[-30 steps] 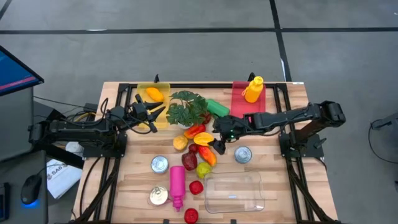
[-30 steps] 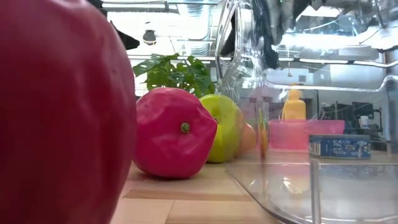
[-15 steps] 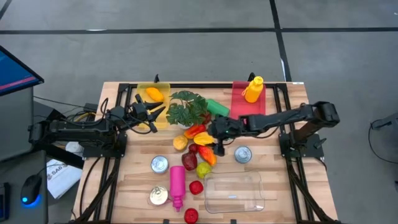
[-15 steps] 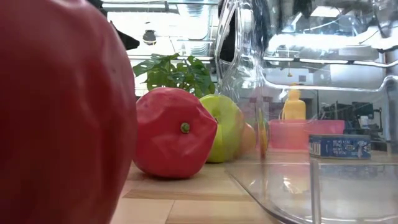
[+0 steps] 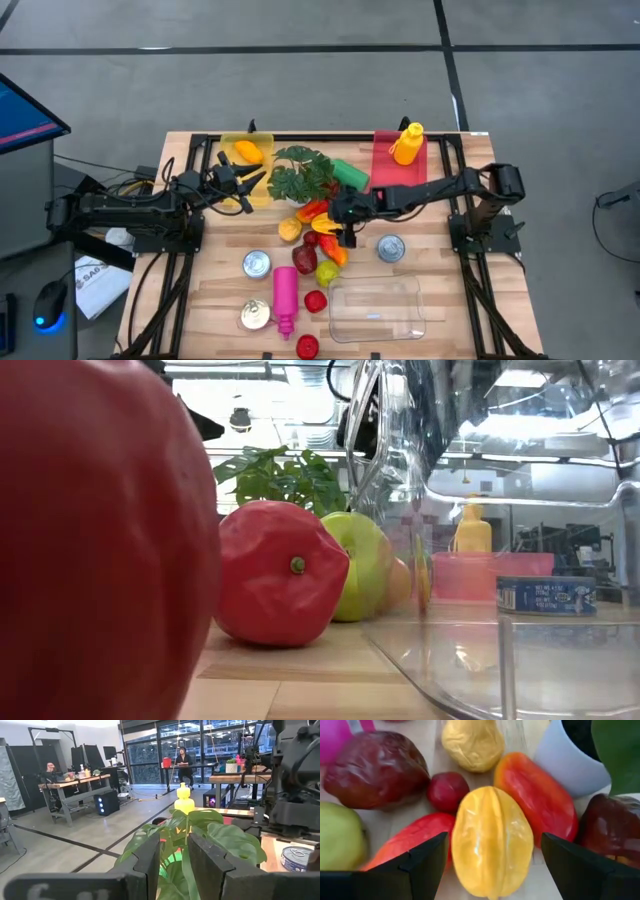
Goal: Pick & Place Food Item
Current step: Put the yellow starfruit into the yellow bin
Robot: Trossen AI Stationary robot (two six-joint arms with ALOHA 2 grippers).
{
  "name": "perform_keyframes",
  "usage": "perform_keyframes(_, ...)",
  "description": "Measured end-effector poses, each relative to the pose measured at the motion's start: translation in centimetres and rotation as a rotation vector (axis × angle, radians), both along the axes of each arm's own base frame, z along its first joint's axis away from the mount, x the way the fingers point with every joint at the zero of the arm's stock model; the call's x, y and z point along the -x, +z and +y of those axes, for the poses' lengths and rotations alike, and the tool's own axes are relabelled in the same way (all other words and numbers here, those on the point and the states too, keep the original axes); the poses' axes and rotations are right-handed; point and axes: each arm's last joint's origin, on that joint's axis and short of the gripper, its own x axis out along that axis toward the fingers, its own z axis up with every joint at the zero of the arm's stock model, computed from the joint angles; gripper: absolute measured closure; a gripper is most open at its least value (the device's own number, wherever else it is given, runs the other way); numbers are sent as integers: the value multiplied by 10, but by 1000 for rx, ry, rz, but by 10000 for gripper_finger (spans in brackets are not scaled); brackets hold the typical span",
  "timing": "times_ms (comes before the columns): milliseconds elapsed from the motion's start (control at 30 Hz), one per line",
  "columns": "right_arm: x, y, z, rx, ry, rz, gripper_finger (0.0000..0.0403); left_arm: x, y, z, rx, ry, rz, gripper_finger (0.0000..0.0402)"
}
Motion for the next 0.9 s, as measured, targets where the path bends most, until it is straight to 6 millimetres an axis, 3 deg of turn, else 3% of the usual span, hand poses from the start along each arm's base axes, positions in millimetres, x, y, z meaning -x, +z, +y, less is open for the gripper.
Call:
perform_keyframes(333,-1,1,-9,17,-5,-13,101,0,0,0,0,0,2,312)
perform_keyframes(633,-10,-25,-7,11,-1,27,119,0,-1,0,1,0,8,312)
perform_keyframes(900,-12,-27,-5,11,4,21,122,0,-1,0,2,0,8,312)
